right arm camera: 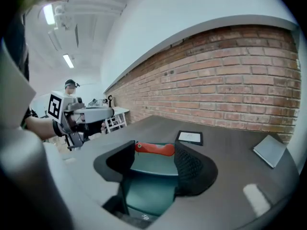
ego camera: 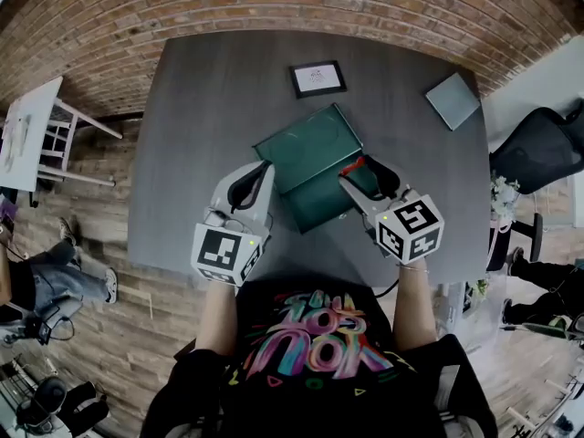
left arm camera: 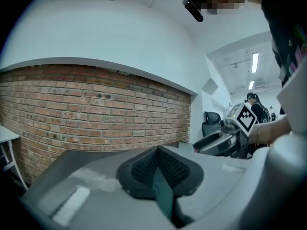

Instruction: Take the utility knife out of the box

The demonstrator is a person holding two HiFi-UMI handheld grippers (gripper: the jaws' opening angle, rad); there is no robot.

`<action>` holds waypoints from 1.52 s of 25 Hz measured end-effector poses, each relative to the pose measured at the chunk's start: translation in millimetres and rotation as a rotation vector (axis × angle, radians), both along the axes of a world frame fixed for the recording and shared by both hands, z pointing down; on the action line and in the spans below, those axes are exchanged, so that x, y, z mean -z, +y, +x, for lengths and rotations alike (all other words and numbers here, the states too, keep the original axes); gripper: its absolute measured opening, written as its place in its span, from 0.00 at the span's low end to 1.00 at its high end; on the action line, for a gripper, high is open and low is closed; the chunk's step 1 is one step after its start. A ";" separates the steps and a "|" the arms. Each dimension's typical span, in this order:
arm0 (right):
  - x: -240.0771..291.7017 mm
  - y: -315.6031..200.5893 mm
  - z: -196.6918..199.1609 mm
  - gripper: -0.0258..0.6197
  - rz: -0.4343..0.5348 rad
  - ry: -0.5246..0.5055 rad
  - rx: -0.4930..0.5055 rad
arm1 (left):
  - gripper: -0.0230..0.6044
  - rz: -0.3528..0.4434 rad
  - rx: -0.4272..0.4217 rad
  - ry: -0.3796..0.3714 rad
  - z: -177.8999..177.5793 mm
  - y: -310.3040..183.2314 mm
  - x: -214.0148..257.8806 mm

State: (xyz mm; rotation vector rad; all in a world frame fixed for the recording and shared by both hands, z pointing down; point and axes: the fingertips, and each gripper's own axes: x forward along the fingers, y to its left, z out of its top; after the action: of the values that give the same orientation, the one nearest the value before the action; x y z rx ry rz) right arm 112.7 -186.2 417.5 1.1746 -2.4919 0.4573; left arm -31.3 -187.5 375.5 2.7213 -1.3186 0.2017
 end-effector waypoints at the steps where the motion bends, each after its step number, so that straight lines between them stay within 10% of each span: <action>1: 7.4 -0.6 4.2 0.44 0.024 -0.022 -0.016 | 0.04 0.002 -0.006 0.001 1.8 0.0 0.9; 21: 103.6 28.5 45.4 0.44 0.457 -0.202 -0.125 | 0.04 0.003 -0.024 0.031 2.9 -1.9 5.1; 38: 99.7 34.7 48.9 0.44 0.481 -0.237 -0.146 | 0.04 0.008 -0.019 0.033 3.8 -0.3 4.6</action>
State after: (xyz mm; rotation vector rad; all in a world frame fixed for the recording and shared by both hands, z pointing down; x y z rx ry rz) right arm 161.6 -151.5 317.8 1.5663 -2.8285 0.0247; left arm -27.5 -187.7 370.9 2.7329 -1.2880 0.1534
